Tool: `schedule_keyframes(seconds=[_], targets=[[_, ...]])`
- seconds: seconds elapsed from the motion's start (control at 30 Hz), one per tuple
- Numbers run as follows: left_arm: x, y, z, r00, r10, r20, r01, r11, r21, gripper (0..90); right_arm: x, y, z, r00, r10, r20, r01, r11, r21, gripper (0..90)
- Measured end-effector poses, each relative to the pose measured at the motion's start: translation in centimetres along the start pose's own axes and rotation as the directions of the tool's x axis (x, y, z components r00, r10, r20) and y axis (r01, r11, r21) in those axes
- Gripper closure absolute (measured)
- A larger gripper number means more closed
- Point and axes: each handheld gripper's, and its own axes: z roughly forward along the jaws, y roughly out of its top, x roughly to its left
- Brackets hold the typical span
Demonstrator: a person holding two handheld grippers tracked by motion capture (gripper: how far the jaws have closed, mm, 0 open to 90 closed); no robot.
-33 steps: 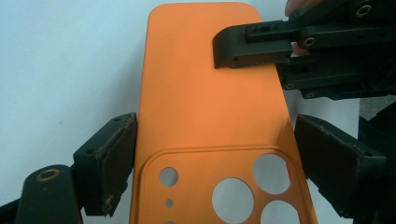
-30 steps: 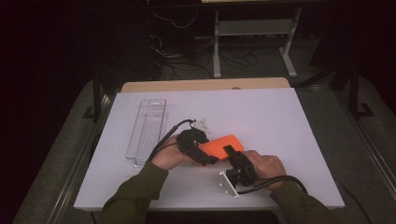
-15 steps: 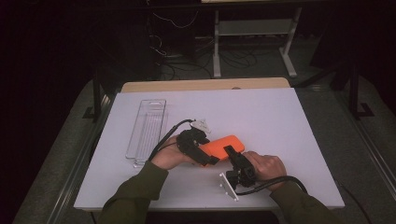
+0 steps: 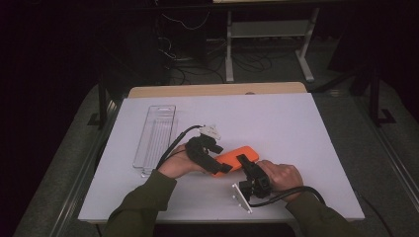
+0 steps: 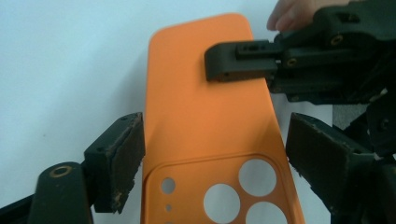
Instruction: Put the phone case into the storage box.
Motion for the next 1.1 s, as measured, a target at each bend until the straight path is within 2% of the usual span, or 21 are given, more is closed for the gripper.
schedule_keyframes(seconds=[0.17, 0.33, 0.5, 0.7, 0.77, 0.83, 0.93, 1.03, 1.1], targets=[[0.1, 0.0, -0.1, 0.9999, -0.010, -0.007, 0.010, 0.9998, -0.015, 11.5, 0.1, 0.0, 0.1, 0.9999, -0.007, -0.009, 0.007, 1.000, 0.005, 82.5], [0.3, 0.0, -0.4, 0.9993, -0.028, -0.026, 0.028, 0.9993, -0.025, 0.5, 0.2, 0.0, 0.2, 0.9998, -0.006, -0.021, 0.006, 1.000, 0.009, 82.3], [0.4, -0.1, -0.9, 0.9990, -0.028, -0.035, 0.026, 0.9988, -0.041, 0.0, 0.1, -0.2, 0.2, 0.9996, -0.002, -0.028, 0.002, 1.000, 0.017, 82.2], [0.5, -0.3, -1.2, 0.9993, -0.003, -0.037, 0.002, 0.9993, -0.038, 0.0, 0.0, -0.5, 0.4, 0.9993, 0.009, -0.036, -0.008, 0.999, 0.031, 82.0], [0.5, -0.3, -1.5, 0.9993, -0.012, -0.035, 0.011, 0.9993, -0.036, 0.0, 0.0, -0.6, 0.4, 0.9990, 0.017, -0.041, -0.015, 0.999, 0.036, 82.0], [0.6, -0.3, -1.6, 0.9993, 0.000, -0.038, -0.002, 0.9993, -0.036, 0.0, -0.1, -0.8, 0.4, 0.9989, 0.021, -0.041, -0.020, 0.999, 0.045, 81.9], [0.5, -0.5, -1.8, 0.9994, -0.002, -0.036, 0.001, 0.9995, -0.033, 0.0, -0.1, -1.1, 0.6, 0.9981, 0.031, -0.053, -0.028, 0.998, 0.054, 81.9], [0.7, -0.5, -2.0, 0.9991, 0.018, -0.039, -0.019, 0.9995, -0.024, 0.0, -0.2, -1.4, 0.6, 0.9976, 0.039, -0.058, -0.035, 0.997, 0.061, 81.8], [0.6, -0.6, -2.0, 0.9992, 0.010, -0.039, -0.011, 0.9996, -0.026, 0.0, -0.2, -1.5, 0.7, 0.9973, 0.044, -0.058, -0.040, 0.997, 0.066, 81.9]])
